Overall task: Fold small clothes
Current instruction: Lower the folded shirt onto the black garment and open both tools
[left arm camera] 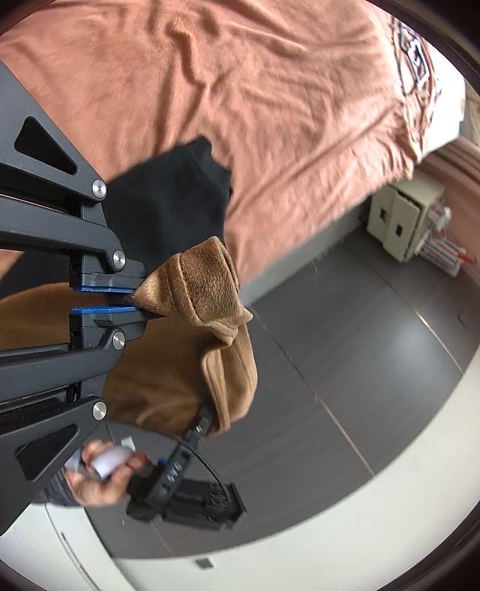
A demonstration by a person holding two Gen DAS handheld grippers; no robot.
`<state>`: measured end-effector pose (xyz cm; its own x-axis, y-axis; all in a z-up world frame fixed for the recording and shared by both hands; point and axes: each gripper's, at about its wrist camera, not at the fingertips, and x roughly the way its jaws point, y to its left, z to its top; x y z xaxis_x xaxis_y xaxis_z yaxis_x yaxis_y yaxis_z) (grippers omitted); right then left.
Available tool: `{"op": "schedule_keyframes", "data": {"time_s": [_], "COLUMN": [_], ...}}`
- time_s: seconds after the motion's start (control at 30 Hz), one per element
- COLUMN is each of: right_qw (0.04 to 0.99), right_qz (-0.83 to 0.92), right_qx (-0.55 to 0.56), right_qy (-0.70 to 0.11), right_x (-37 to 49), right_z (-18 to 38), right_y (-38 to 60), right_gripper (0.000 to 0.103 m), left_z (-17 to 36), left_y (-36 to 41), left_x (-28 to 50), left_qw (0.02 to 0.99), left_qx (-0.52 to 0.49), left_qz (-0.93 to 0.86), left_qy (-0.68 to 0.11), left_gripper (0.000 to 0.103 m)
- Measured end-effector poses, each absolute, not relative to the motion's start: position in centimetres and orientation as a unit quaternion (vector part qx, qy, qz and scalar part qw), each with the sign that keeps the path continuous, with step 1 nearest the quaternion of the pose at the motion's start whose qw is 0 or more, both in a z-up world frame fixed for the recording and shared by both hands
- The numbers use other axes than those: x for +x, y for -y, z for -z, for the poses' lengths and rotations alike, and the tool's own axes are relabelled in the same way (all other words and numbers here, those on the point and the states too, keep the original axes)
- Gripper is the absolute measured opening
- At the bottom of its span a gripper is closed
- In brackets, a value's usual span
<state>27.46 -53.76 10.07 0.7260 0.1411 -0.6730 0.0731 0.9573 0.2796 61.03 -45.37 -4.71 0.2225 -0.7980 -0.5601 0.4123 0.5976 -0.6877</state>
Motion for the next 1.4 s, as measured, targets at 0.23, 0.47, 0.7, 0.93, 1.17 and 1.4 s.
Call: {"op": "schedule_keyframes", "data": {"time_s": [0.23, 0.47, 0.7, 0.93, 1.17, 1.4], "right_qw": [0.885, 0.909, 0.915, 0.889, 0.876, 0.872], "right_qz": [0.056, 0.089, 0.036, 0.072, 0.090, 0.085], "right_qx": [0.155, 0.120, 0.129, 0.111, 0.105, 0.124], "right_qy": [-0.436, -0.390, -0.381, -0.438, -0.462, -0.466], "right_x": [31.6, 27.0, 23.7, 25.6, 27.3, 27.4], "right_z": [-5.3, -9.6, -13.6, -11.7, -10.2, -9.9], "right_y": [54.7, 55.2, 54.1, 56.0, 58.5, 59.8], "right_gripper": [0.024, 0.024, 0.022, 0.017, 0.012, 0.012], "left_z": [11.3, 11.3, 7.2, 9.5, 12.5, 12.9], "left_y": [45.4, 43.4, 43.8, 47.3, 48.9, 49.0], "left_x": [64.0, 64.0, 63.2, 64.5, 66.1, 66.9], "left_qw": [0.745, 0.775, 0.818, 0.793, 0.787, 0.791], "left_qx": [-0.175, -0.151, -0.114, -0.074, -0.067, -0.071], "left_qz": [0.323, 0.298, 0.311, 0.347, 0.350, 0.343], "left_qy": [-0.557, -0.537, -0.469, -0.495, -0.504, -0.502], "left_gripper": [0.014, 0.047, 0.027, 0.018, 0.005, 0.004]}}
